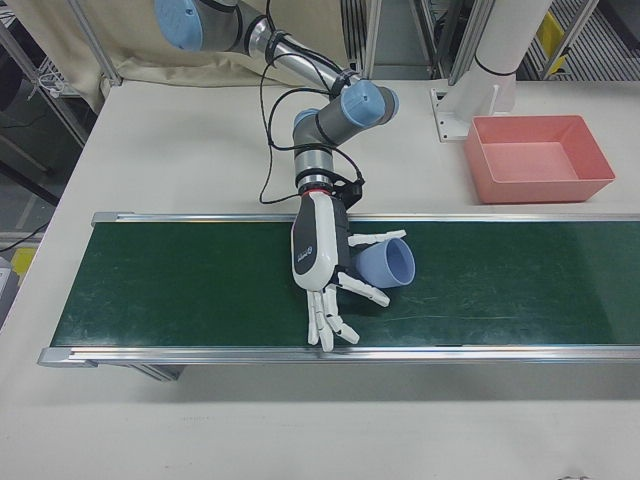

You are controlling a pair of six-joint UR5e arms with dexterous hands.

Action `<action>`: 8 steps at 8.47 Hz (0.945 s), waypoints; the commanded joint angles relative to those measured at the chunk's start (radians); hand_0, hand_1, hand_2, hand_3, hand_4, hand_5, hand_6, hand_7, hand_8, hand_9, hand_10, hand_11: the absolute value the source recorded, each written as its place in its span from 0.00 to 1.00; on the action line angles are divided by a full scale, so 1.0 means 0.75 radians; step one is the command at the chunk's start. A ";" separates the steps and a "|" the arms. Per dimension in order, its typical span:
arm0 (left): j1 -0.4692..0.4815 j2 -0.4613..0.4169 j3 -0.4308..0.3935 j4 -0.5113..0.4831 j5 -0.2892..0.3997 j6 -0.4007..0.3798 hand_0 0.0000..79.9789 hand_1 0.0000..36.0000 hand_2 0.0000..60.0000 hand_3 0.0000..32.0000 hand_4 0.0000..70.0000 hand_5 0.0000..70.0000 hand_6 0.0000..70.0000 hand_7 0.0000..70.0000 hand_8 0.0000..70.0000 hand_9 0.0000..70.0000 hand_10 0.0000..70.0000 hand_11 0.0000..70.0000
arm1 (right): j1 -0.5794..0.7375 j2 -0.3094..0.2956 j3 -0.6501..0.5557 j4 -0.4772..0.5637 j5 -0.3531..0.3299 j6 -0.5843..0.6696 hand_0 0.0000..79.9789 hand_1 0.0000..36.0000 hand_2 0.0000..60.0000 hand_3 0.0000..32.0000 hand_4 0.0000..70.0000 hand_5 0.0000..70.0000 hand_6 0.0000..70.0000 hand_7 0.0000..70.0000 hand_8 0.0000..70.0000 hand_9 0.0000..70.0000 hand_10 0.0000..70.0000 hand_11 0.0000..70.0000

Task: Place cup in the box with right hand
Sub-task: 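Close the right hand around the light blue cup and lift it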

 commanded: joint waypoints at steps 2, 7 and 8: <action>0.000 0.000 0.000 0.000 0.000 0.000 0.00 0.00 0.00 0.00 0.00 0.00 0.00 0.00 0.00 0.00 0.00 0.00 | 0.024 -0.002 0.008 0.000 0.002 -0.040 0.63 0.50 0.58 0.00 1.00 0.01 0.15 0.63 0.09 0.24 0.10 0.13; 0.000 0.000 0.000 0.000 0.000 0.000 0.00 0.00 0.00 0.00 0.00 0.00 0.00 0.00 0.00 0.00 0.00 0.00 | 0.063 -0.096 0.537 -0.006 -0.011 -0.237 0.65 0.66 0.48 0.00 0.53 0.07 0.12 0.47 0.08 0.19 0.06 0.11; 0.000 0.000 0.000 -0.002 0.000 0.000 0.00 0.00 0.00 0.00 0.00 0.00 0.00 0.00 0.00 0.00 0.00 0.00 | 0.007 -0.102 0.699 -0.006 -0.023 -0.322 0.65 0.65 0.50 0.00 0.66 0.06 0.13 0.50 0.08 0.20 0.06 0.10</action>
